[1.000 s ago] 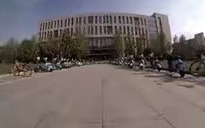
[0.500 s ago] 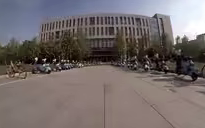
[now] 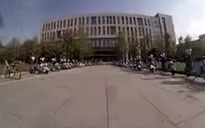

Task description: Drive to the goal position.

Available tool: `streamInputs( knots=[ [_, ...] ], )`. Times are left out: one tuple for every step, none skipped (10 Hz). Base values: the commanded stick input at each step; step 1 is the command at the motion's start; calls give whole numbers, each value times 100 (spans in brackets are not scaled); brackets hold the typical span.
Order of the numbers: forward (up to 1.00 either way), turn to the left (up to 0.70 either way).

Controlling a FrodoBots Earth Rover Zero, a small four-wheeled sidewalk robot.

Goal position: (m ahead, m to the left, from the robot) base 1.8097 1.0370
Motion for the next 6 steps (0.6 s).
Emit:
streamInputs(
  knots=[
    [100, 4],
    [100, 4],
    [100, 4],
    [100, 4],
    [100, 4],
    [100, 4]
  ],
)
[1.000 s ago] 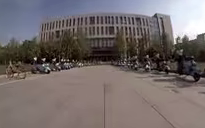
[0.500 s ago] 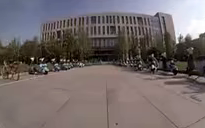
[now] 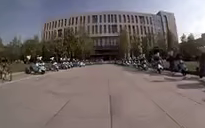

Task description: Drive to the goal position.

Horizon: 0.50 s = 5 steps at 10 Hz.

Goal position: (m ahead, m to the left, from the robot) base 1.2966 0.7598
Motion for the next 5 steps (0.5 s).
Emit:
streamInputs(
  knots=[
    [100, 4],
    [100, 4],
    [100, 4],
    [100, 4],
    [100, 4]
  ],
)
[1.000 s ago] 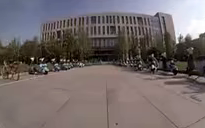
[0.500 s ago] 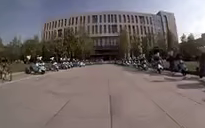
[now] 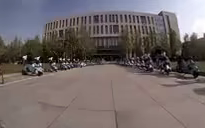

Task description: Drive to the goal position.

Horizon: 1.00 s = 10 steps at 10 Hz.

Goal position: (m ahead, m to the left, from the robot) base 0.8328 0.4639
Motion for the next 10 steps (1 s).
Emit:
streamInputs(
  knots=[
    [100, 4],
    [100, 4],
    [100, 4],
    [100, 4],
    [100, 4],
    [100, 4],
    [100, 4],
    [100, 4],
    [100, 4],
    [100, 4]
  ],
)
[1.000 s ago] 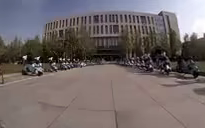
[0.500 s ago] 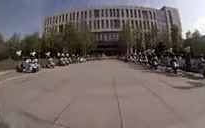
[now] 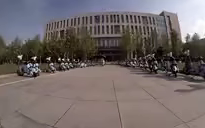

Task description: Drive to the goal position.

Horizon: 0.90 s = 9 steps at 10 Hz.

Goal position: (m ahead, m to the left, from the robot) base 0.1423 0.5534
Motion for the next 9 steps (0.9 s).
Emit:
streamInputs(
  knots=[
    [100, 4],
    [100, 4],
    [100, 4],
    [100, 4],
    [100, 4],
    [100, 4],
    [100, 4],
    [100, 4],
    [100, 4]
  ],
)
